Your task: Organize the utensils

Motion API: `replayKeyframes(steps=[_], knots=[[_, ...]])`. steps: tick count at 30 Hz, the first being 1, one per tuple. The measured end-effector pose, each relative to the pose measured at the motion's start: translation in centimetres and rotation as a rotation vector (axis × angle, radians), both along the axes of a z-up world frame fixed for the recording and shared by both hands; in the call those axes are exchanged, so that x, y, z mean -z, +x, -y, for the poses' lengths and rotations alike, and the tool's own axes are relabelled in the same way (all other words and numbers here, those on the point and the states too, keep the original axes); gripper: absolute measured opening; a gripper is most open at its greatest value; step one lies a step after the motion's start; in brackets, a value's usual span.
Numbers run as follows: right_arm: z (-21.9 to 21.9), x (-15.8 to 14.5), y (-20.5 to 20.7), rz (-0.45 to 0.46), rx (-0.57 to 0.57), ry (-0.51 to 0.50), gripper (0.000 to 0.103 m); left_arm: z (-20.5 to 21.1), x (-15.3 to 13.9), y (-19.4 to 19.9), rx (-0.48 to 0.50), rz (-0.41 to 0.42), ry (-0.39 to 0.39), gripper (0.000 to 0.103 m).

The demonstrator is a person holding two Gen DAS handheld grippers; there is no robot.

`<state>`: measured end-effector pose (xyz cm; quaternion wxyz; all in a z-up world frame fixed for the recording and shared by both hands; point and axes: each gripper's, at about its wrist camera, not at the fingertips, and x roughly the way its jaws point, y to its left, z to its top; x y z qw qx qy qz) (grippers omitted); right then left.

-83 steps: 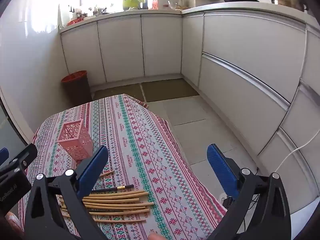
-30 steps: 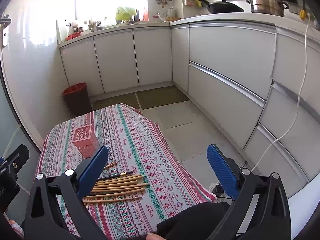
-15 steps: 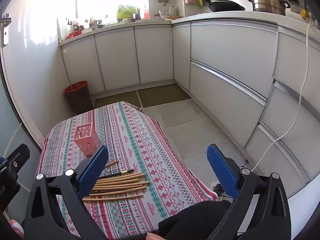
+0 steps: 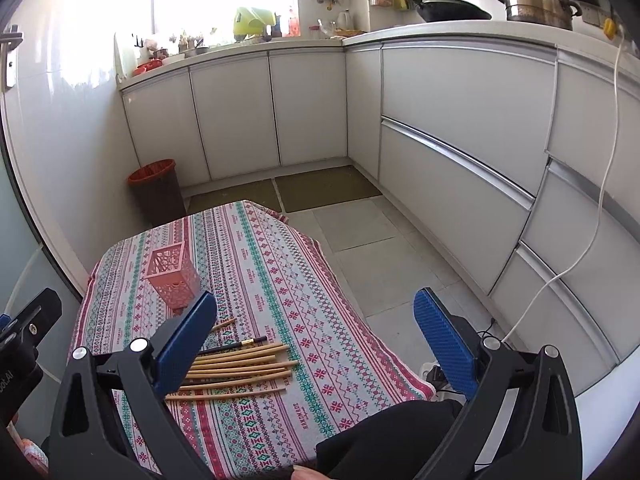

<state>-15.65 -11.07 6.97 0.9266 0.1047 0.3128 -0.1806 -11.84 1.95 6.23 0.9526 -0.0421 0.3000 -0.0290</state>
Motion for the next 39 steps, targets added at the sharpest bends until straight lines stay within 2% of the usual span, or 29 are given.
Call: replayKeyframes(steps=[12, 15, 19, 22, 26, 31, 34, 38, 39], knots=[[0.3, 0.4, 0.3, -0.018, 0.003, 0.008, 0.096, 0.1, 0.9, 0.7, 0.001, -0.032, 0.001, 0.096], [0.7, 0.9, 0.7, -0.031, 0.000, 0.037, 0.096, 0.1, 1.6, 1.8, 0.019, -0.059, 0.007, 0.096], [3.1, 1.9, 1.6, -0.043, 0.028, 0.105, 0.096, 1.3, 4.0, 6.2, 0.178, -0.214, 0.011, 0.096], [5.7, 3.4, 2.8, -0.069, 0.062, 0.149, 0.096, 3.6, 6.6, 9.7, 0.334, -0.337, 0.075, 0.096], [9.2, 6.4, 4.1, -0.084, 0.086, 0.316, 0.096, 6.6, 10.1, 13.2, 0.439, -0.420, 0.170, 0.096], [10.5, 10.3, 6.9, -0.142, 0.032, 0.453, 0.096, 9.1, 15.2, 18.7, 0.517, -0.594, 0.175, 0.095], [10.1, 12.1, 8.8, -0.199, -0.001, 0.485, 0.096, 10.0, 17.7, 21.4, 0.544, -0.710, 0.161, 0.082], [10.5, 14.8, 10.6, -0.280, -0.023, 0.592, 0.096, 11.2, 20.8, 23.4, 0.570, -0.773, 0.269, 0.059], [10.7, 15.5, 10.8, -0.294, -0.019, 0.626, 0.096, 11.3, 21.4, 23.6, 0.574, -0.781, 0.291, 0.057]])
